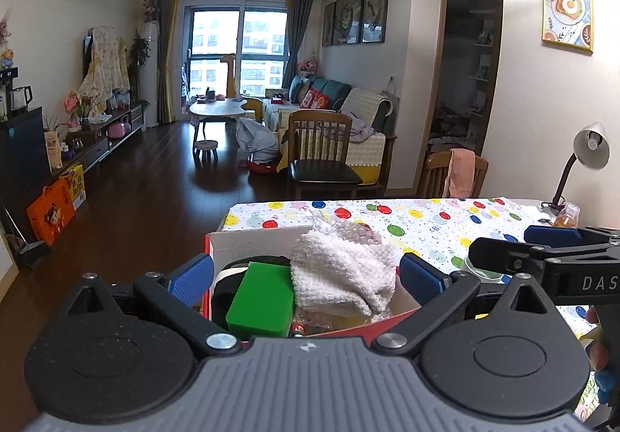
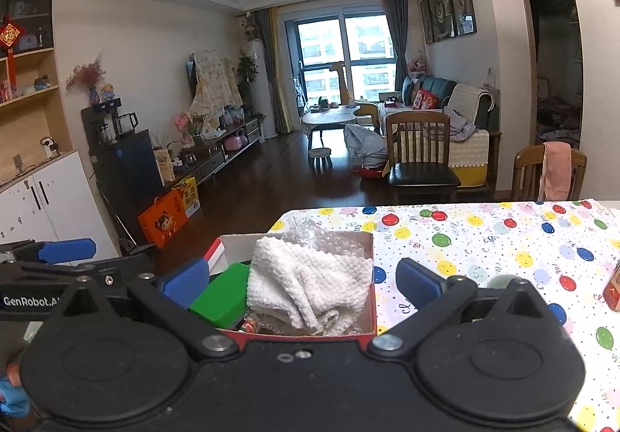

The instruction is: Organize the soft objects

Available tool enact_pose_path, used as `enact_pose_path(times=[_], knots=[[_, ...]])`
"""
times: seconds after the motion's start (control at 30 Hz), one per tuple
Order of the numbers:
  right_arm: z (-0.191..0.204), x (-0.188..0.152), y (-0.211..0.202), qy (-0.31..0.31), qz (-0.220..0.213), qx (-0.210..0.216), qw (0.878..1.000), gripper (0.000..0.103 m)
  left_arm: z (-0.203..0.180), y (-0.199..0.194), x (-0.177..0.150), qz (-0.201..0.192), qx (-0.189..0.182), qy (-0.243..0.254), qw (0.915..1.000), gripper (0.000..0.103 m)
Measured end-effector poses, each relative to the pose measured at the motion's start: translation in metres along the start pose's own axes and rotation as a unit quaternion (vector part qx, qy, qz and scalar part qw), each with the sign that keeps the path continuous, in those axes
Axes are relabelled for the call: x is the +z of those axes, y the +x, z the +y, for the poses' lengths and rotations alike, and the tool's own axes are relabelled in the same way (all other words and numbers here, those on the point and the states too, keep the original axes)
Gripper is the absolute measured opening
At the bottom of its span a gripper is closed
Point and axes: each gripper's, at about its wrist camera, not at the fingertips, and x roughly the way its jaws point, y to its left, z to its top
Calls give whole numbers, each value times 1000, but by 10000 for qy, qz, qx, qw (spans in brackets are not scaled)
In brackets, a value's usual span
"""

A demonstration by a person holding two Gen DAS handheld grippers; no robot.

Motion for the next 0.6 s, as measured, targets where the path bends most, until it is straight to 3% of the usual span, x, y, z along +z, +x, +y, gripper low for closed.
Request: enact_pose_path(times=[0.6], knots=[[5,1,-1,-17,113,-222,9997,103,4,7,-1,126,-288,-104,9995,103]])
